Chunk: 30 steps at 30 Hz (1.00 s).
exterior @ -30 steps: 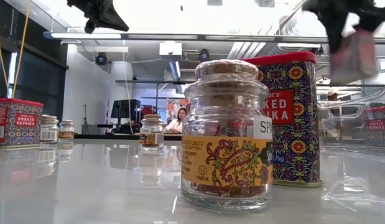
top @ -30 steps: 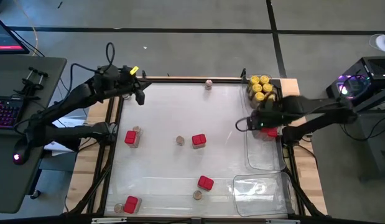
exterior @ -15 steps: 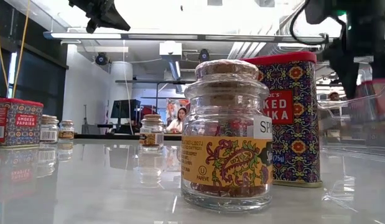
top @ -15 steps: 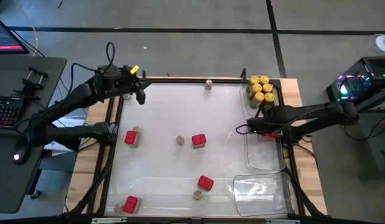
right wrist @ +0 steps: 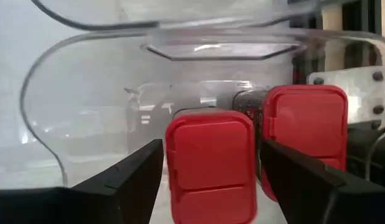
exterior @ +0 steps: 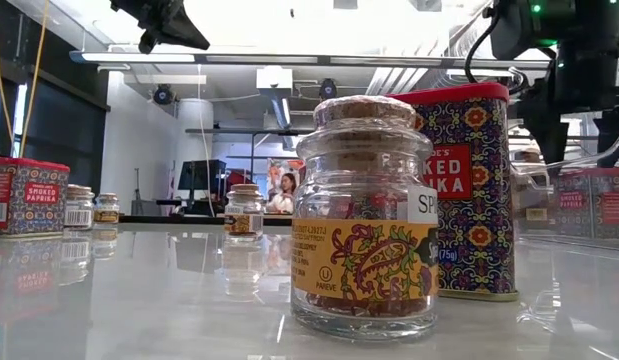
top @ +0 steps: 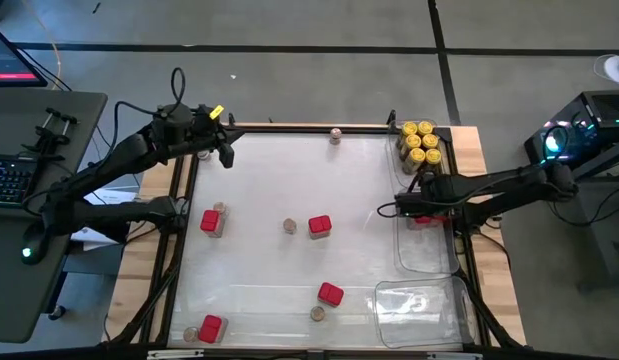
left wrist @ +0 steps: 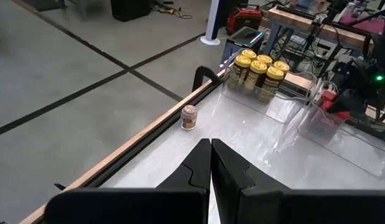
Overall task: Sort spices by type
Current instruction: Put the red seasoning can into the middle transparent bin
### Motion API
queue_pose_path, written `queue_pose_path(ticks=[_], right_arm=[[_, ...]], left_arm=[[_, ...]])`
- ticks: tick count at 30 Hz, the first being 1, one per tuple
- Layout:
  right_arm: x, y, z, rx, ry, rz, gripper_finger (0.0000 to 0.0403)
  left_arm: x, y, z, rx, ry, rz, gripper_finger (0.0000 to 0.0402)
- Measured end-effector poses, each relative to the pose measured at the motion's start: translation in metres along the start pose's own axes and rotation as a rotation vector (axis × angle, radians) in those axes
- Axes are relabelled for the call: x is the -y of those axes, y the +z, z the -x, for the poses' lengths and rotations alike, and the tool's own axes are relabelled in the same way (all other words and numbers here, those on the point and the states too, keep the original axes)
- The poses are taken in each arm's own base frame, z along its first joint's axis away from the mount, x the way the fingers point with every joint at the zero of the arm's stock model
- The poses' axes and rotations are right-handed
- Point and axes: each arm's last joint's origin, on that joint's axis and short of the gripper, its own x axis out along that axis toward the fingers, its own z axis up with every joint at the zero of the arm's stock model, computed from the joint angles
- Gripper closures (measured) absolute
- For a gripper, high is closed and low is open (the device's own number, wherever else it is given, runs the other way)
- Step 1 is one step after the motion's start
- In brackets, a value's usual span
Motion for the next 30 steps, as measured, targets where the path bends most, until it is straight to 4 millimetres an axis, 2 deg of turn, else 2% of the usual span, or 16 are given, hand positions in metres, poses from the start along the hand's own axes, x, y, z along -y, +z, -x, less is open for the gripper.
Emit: queue_pose_path(ticks=[3, 9, 13, 15, 17, 22, 30], right_arm=[[-0.001, 0.004, 0.012, 0.020, 0.010, 0.021, 0.0133], [0.001, 0.016, 0.049, 0.086, 0.008, 0.049, 0.0131], [-0.006, 0.015, 0.066, -0.036, 0.107, 0.171, 0.0143], [-0.012, 0.011, 0.066, -0.112, 0.149, 0.208, 0.0168], [-0.017, 0.005, 0.061, -0.169, 0.163, 0.241, 0.0210], [-0.033, -0.011, 0.042, -0.290, 0.195, 0.345, 0.0375], [-0.042, -0.021, 0.025, -0.384, 0.068, 0.459, 0.0399]], left_arm=[[0.000, 0.000, 0.000, 0.000, 0.000, 0.000, 0.0402], [0.000, 0.000, 0.000, 0.000, 0.000, -0.001, 0.0401], [0.000, 0.000, 0.000, -0.001, 0.000, -0.001, 0.0401], [0.000, 0.000, 0.000, -0.001, 0.000, -0.001, 0.0401], [0.000, 0.000, 0.000, -0.002, 0.000, -0.001, 0.0401], [0.000, -0.002, -0.001, -0.016, 0.002, -0.002, 0.0401], [0.000, -0.002, -0.001, -0.017, 0.002, -0.003, 0.0402]])
